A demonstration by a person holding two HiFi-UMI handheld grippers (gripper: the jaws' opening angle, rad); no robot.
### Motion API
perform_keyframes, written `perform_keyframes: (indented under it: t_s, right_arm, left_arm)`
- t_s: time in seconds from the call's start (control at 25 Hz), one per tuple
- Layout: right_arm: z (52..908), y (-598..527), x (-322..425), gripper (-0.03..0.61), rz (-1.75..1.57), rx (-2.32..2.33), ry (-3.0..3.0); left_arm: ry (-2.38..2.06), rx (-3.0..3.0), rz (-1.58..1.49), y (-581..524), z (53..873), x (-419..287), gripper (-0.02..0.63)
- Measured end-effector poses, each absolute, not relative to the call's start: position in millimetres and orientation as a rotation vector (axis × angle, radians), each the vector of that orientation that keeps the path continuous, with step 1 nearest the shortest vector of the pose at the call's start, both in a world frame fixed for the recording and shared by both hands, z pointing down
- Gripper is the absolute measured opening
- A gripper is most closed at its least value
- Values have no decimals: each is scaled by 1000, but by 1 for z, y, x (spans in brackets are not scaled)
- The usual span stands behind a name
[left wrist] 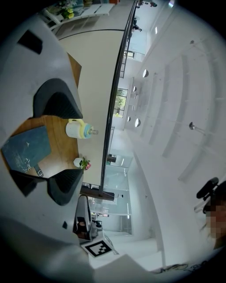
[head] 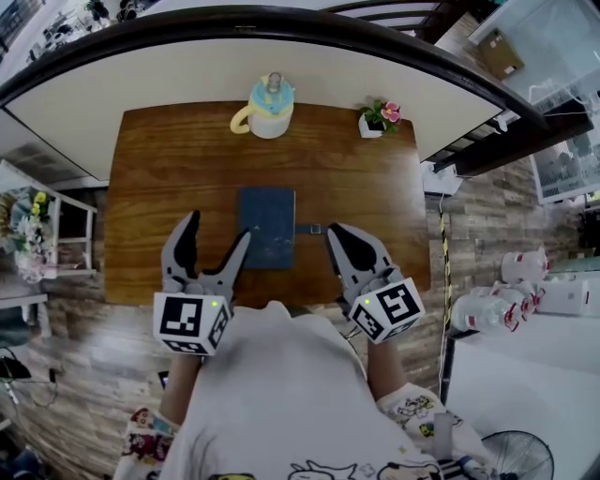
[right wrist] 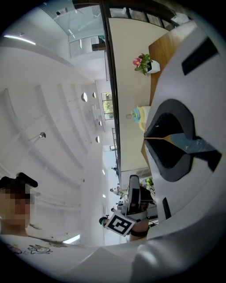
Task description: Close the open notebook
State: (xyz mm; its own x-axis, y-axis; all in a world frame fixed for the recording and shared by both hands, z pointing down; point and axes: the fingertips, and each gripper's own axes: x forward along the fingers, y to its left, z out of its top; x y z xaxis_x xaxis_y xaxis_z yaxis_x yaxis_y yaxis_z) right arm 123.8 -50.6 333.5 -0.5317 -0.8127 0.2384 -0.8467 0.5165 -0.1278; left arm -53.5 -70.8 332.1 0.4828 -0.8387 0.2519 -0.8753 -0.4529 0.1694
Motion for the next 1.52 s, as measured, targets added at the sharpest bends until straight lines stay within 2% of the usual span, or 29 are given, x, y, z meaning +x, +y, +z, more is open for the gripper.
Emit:
perform_keyframes:
  t_s: [0.04,0.08,0.12,0.16,0.24,0.4,0.6,1.52]
  right_arm:
    - [334,-50,125,9,346,1444,-2600]
    - [334,-49,127,9,348,1452,-2596]
    - [333,-48,128,8,350,1457,-2592]
    - [333,-47,129,9,350,1460,-2590]
    - [333,-45,130,9,347,1465,-2590]
    - [334,-42,133,5,340,1477,-2584]
    - [333,-42,136,0,314,1492,-2574]
    - [338,-46,141,-2,336,1514,-2552]
  left_arm:
    - [-1463,2460,196,-71,332,-53,349]
    - [-1475,2464,206,-70,332,-54,294]
    - [-1491,2470,219,-70,331,-54,167]
    - [-1502,2476,231,-70,331,-54,135]
    - [-1512,2482,247,-70,331,-54,124]
    - [-1518,2490,271,-68,332,-54,30]
    - [-1501,2490,280,-66,336,-53,5]
    - [-1509,2458,302,-68,342,-61,3]
